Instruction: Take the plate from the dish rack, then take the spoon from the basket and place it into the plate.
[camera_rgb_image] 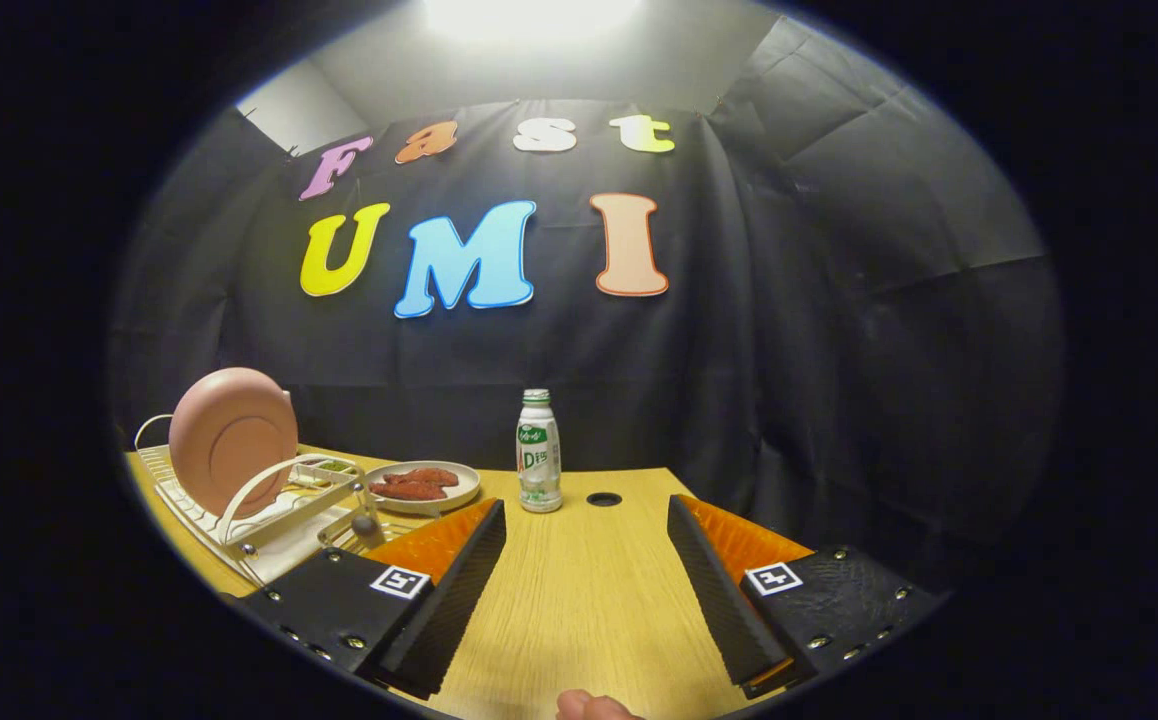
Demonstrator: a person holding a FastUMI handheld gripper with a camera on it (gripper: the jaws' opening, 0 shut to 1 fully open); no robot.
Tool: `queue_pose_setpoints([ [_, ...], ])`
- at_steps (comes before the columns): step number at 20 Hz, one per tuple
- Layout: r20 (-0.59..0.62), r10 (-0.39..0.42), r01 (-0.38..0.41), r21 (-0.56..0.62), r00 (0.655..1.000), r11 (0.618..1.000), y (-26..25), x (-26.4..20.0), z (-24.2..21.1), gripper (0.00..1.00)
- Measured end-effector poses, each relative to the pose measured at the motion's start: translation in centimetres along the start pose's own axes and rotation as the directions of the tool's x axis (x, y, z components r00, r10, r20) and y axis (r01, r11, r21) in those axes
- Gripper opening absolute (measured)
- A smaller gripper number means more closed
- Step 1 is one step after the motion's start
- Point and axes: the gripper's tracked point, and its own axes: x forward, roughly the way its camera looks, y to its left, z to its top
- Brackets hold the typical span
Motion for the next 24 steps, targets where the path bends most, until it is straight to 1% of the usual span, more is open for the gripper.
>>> queue_pose_setpoints([
  [3, -0.001, -0.023, 0.023, 0.006, 1.0, 1.0, -0.2, -1.0, 4.7, 0.99],
  [6, 0.016, -0.014, 0.014, -0.01, 1.0, 1.0, 1.6, -2.5, 10.4, 0.99],
  [8, 0.004, 0.003, -0.003, -0.039, 1.0, 0.999, 3.7, -3.1, 13.1, 0.99],
  [11, -0.059, 0.052, -0.054, -0.041, 0.997, 0.998, 7.8, -4.1, 15.7, 0.99],
  [12, -0.063, 0.065, -0.068, -0.046, 0.996, 0.997, 9.0, -4.3, 16.6, 0.99],
  [15, -0.057, 0.088, -0.091, -0.059, 0.994, 0.994, 12.3, -4.5, 18.6, 0.99],
  [19, -0.044, 0.071, -0.072, -0.027, 0.997, 0.997, 15.7, -4.6, 20.4, 0.99],
  [21, -0.061, 0.07, -0.072, -0.023, 0.996, 0.997, 17.5, -4.5, 20.7, 0.99],
  [24, -0.123, 0.077, -0.081, -0.027, 0.989, 0.996, 20.2, -4.2, 20.4, 0.99],
])
